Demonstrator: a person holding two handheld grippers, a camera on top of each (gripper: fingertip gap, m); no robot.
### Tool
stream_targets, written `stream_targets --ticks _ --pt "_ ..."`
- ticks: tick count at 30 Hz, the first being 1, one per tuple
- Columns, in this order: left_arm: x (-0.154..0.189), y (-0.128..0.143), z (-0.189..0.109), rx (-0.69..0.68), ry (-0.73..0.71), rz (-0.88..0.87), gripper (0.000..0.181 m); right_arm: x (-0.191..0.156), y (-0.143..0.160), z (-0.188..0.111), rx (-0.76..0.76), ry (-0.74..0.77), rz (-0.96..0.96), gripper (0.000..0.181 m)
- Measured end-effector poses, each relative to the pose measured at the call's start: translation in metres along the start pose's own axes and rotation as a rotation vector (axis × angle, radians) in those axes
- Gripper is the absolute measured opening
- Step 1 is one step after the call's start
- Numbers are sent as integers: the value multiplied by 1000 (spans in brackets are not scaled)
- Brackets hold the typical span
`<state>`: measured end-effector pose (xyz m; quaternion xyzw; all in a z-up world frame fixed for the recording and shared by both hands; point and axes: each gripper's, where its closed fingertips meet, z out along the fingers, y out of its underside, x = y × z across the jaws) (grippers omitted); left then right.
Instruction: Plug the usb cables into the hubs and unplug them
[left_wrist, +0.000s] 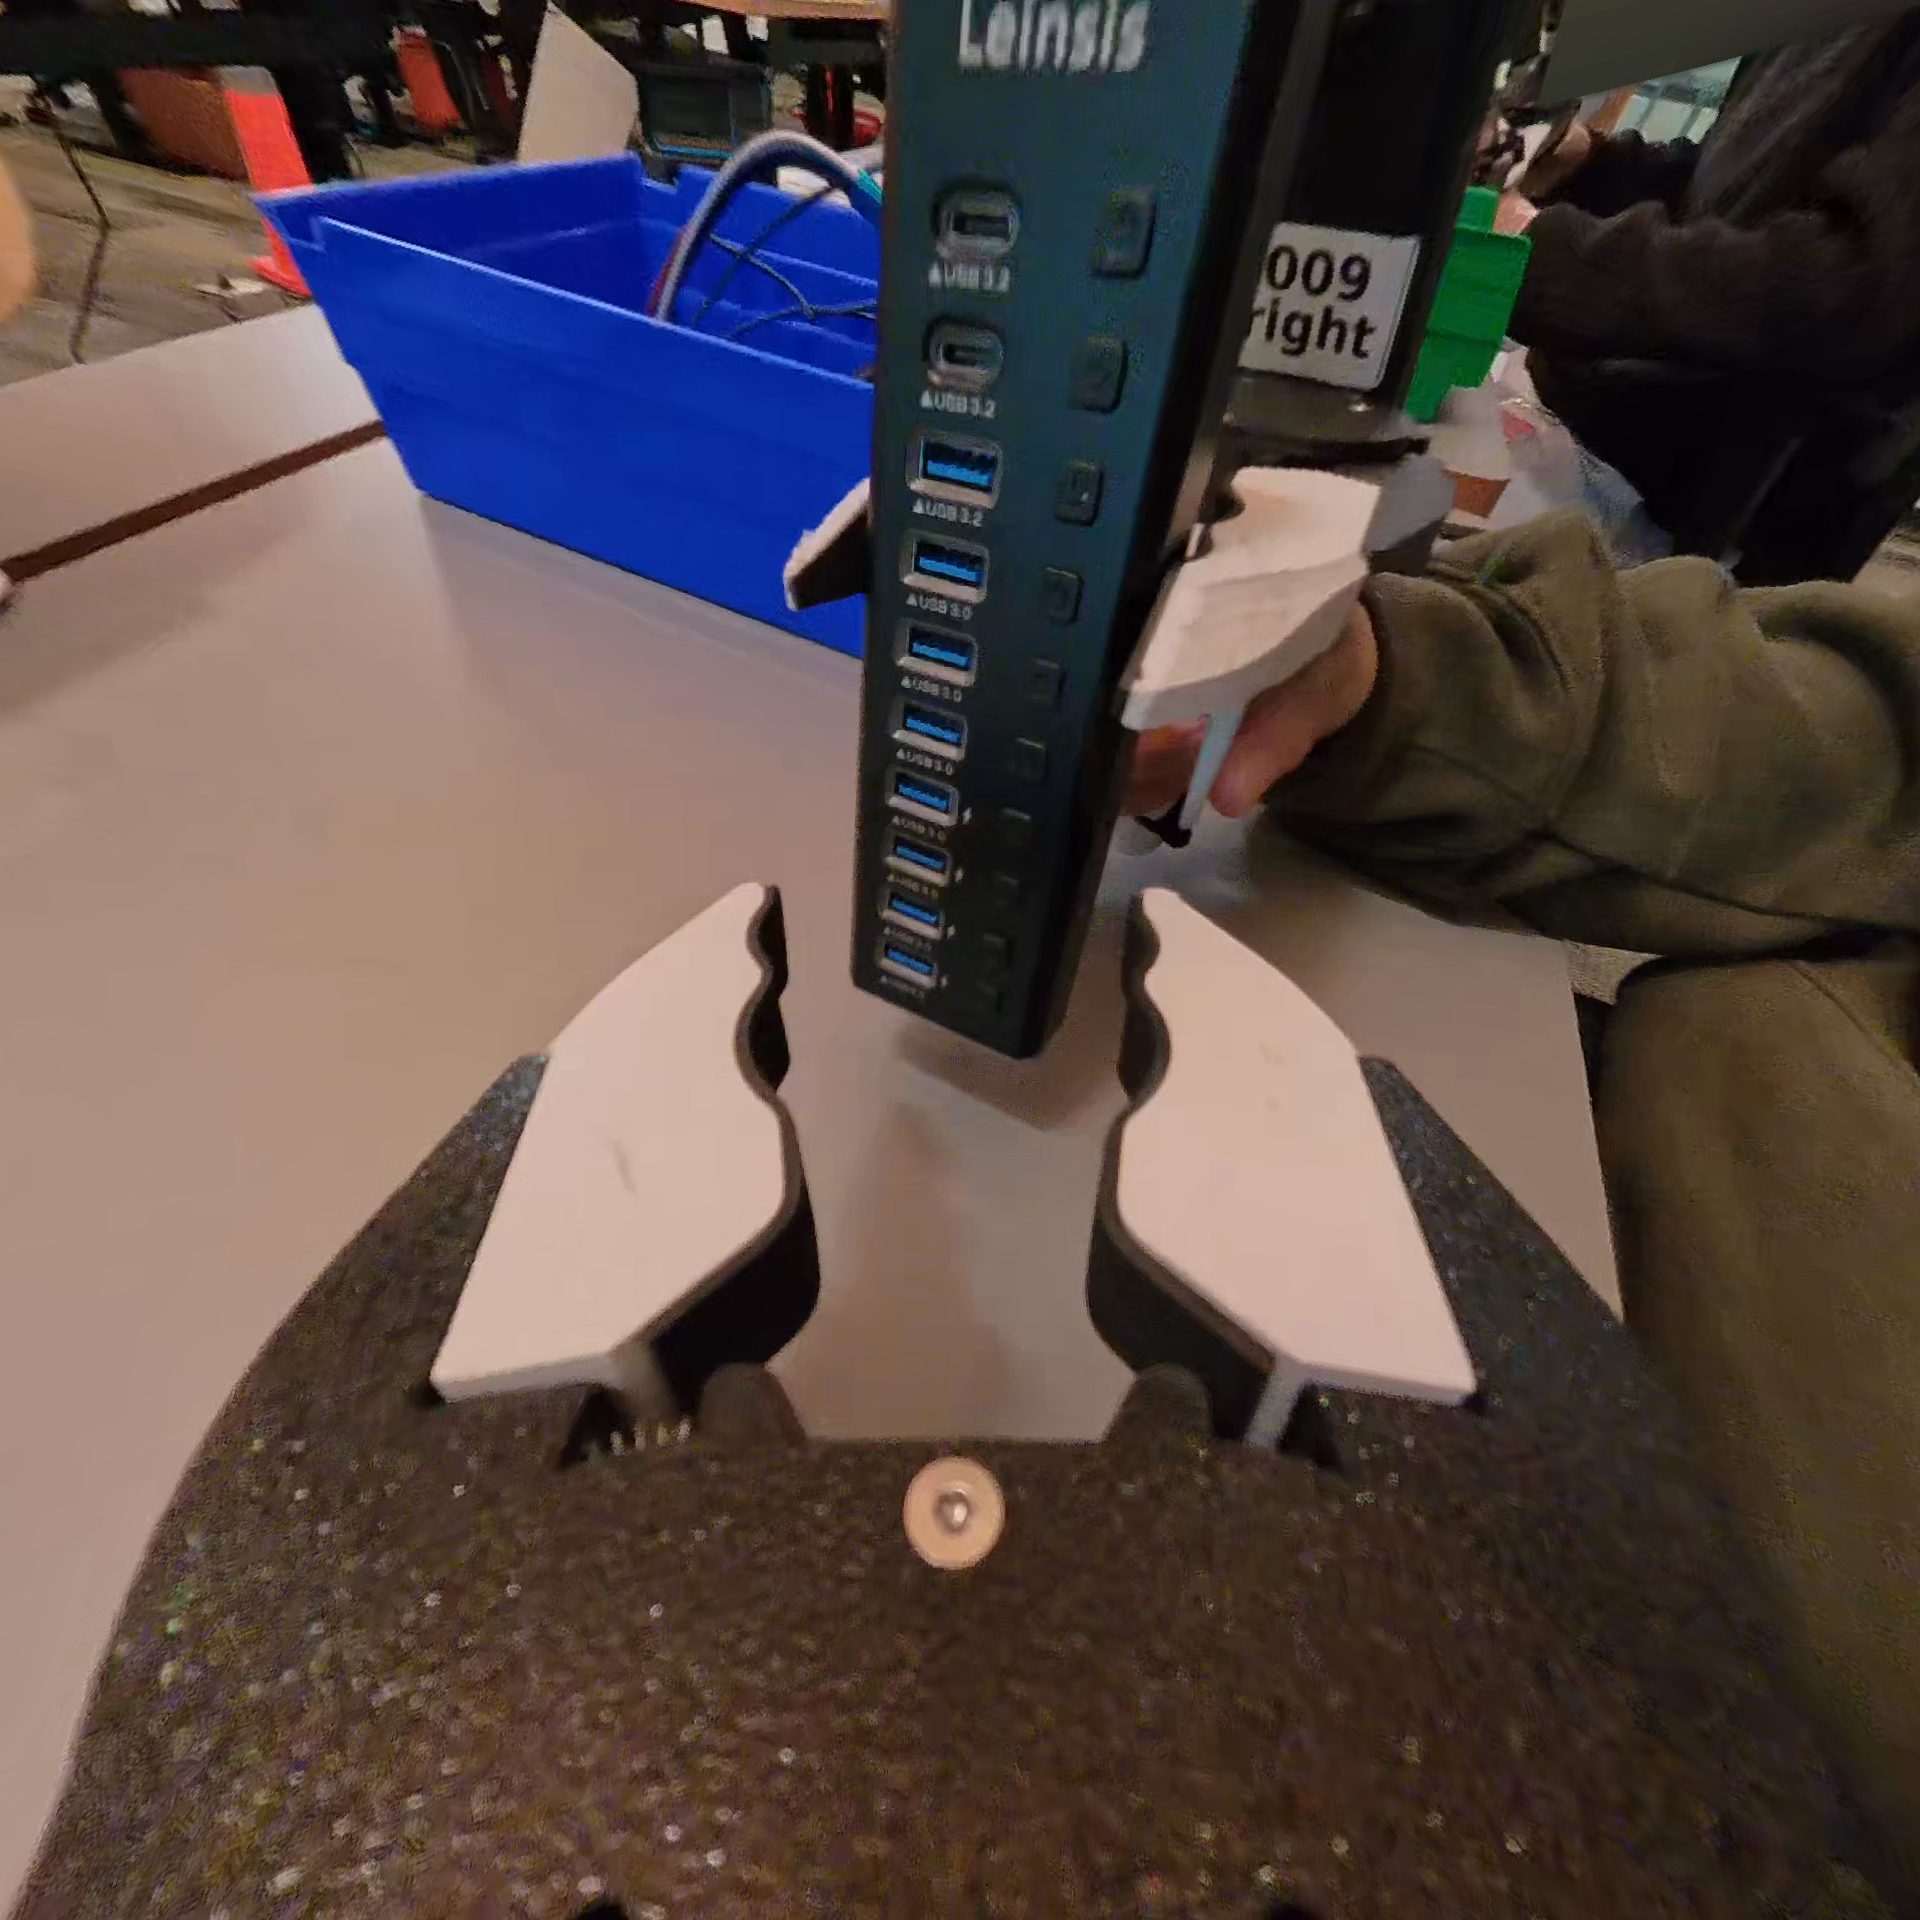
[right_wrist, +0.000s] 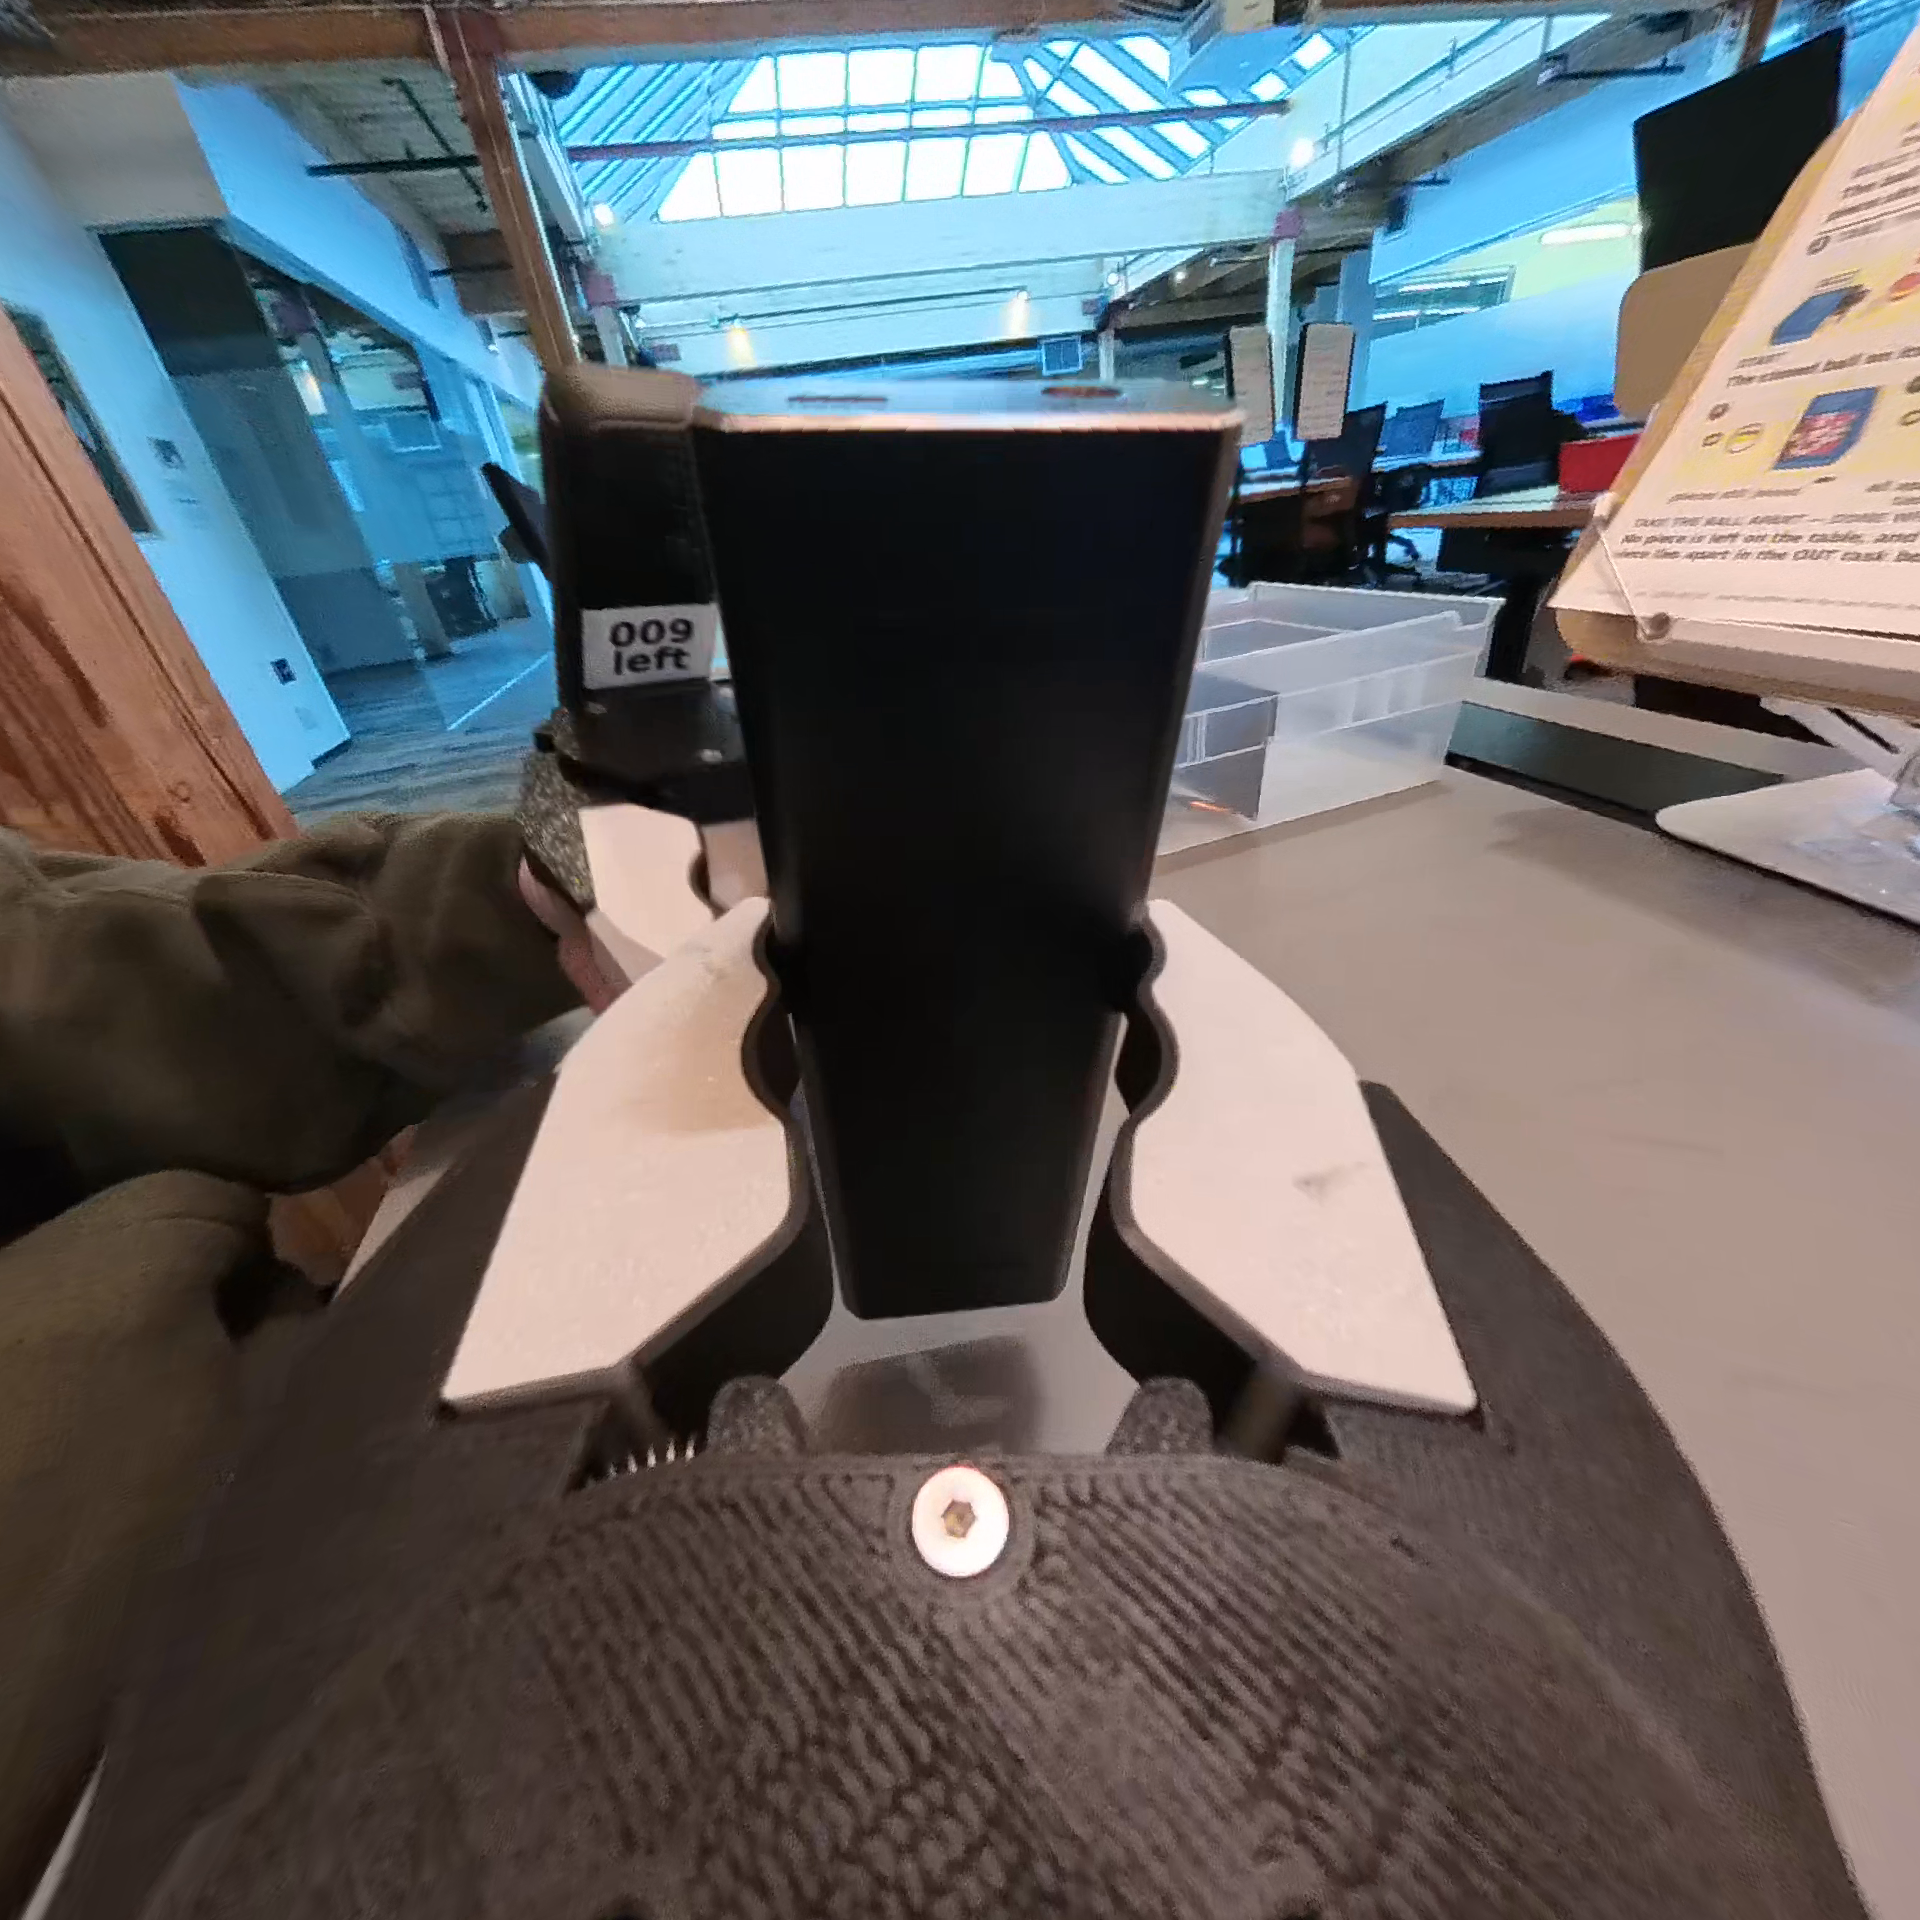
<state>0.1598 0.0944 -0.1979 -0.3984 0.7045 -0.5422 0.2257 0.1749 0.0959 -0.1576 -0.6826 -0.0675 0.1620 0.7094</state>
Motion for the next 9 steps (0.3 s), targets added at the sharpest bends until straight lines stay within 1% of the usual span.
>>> stream_targets --ticks 1,3,5,7,9 --pt "-2 -2 -8 3 -15 13 61 1 0 -1 9 -5 9 61" --pt "-10 -9 -31 -6 -90 67 60 4 2 -3 20 1 17 61" --pt "-31 -23 -67 -20 -212 109 55 7 7 -3 14 18 6 61" --pt "-71 -32 -114 -89 -395 75 48 4 8 -3 18 -5 3 61" --pt "-120 -24 -166 -263 -577 -34 46 4 7 -2 27 -10 -2 61"
